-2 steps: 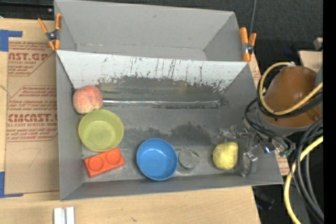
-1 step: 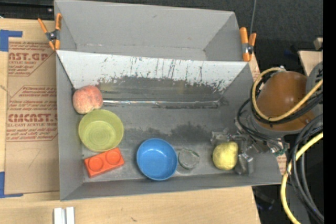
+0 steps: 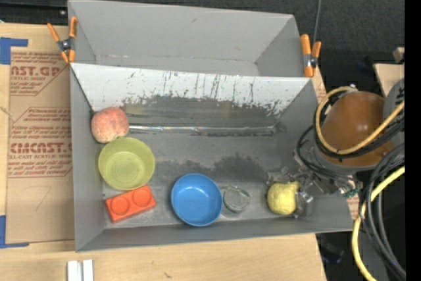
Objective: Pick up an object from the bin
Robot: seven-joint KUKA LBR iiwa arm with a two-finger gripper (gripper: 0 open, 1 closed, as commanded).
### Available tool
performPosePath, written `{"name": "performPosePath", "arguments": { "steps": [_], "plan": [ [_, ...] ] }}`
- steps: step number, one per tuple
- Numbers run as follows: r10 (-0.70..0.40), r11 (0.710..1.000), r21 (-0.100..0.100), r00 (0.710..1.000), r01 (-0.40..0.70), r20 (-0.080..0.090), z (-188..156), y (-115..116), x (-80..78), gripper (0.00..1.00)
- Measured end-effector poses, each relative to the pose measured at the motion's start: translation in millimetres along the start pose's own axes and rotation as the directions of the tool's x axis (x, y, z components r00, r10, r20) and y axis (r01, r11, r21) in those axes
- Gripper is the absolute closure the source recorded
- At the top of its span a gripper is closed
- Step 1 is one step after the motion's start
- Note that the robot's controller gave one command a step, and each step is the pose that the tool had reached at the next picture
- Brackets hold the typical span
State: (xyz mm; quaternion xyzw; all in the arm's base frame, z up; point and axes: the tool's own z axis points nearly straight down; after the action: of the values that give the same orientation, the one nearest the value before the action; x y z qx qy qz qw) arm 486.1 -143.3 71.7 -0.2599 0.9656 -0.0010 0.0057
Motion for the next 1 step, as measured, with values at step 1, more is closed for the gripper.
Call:
{"name": "performPosePath", "arguments": {
  "steps": [1],
  "plan": [
    [0.000,1.000,0.000,1.000,0.000,0.000,0.0,0.0,0.0,1.00]
  ]
}}
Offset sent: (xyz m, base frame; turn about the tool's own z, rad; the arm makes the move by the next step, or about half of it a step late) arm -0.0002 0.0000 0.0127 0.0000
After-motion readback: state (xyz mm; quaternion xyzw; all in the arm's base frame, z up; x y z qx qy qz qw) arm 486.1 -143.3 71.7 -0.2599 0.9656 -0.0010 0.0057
